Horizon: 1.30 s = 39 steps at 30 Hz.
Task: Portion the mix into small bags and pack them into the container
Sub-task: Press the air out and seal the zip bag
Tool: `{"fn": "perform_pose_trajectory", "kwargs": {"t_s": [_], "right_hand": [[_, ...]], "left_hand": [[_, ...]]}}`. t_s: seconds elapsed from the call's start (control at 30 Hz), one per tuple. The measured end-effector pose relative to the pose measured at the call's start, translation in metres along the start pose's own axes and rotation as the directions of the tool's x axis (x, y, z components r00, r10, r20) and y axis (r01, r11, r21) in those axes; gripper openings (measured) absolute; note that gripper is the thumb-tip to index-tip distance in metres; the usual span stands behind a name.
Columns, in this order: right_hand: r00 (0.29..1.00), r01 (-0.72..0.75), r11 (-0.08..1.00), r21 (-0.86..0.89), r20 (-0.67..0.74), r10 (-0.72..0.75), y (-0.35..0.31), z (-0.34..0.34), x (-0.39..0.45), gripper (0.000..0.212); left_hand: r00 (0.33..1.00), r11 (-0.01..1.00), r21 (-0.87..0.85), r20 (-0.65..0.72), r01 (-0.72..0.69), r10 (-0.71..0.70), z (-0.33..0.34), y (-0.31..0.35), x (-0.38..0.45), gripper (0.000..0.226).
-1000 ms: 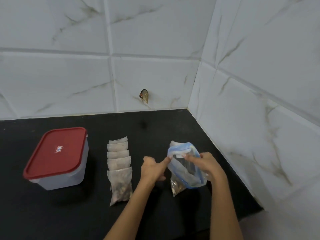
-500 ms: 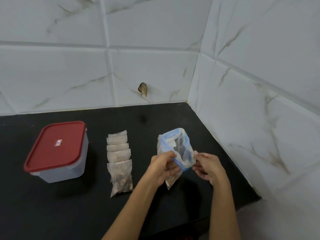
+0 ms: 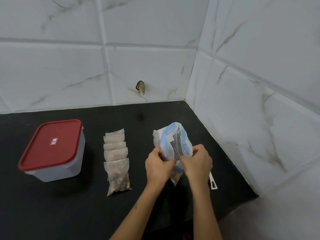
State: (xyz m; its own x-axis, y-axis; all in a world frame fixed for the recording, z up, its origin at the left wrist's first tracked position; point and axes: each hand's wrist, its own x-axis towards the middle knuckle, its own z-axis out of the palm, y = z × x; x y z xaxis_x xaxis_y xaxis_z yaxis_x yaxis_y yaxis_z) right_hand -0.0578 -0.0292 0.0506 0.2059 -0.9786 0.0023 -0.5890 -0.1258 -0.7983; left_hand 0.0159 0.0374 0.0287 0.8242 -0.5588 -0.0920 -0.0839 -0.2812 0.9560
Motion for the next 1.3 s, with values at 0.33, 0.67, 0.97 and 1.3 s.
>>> {"fn": "perform_pose_trajectory", "kwargs": {"t_s": [0.33, 0.67, 0.97, 1.3], "right_hand": [[0.852, -0.402, 0.795, 0.455, 0.504, 0.142, 0.009, -0.019, 0.014, 0.014], [0.979, 0.122, 0.992, -0.024, -0.161, -0.125, 0.011, -0.007, 0.010, 0.014], [0.833, -0.231, 0.908, 0.351, 0.553, -0.001, -0.004, -0.018, 0.032, 0.025], [0.830, -0.289, 0.877, 0.383, 0.558, 0.030, -0.014, -0.014, 0.048, 0.033]], "left_hand": [[0.894, 0.731, -0.524, 0.341, 0.437, -0.290, -0.018, 0.013, 0.012, 0.019], [0.974, 0.963, 0.197, -0.091, -0.185, 0.206, -0.025, -0.005, 0.015, 0.014], [0.941, 0.888, -0.387, 0.313, 0.248, -0.127, -0.041, 0.016, 0.023, 0.011], [0.926, 0.840, -0.444, 0.340, 0.313, -0.165, -0.042, 0.016, 0.040, 0.023]]}}
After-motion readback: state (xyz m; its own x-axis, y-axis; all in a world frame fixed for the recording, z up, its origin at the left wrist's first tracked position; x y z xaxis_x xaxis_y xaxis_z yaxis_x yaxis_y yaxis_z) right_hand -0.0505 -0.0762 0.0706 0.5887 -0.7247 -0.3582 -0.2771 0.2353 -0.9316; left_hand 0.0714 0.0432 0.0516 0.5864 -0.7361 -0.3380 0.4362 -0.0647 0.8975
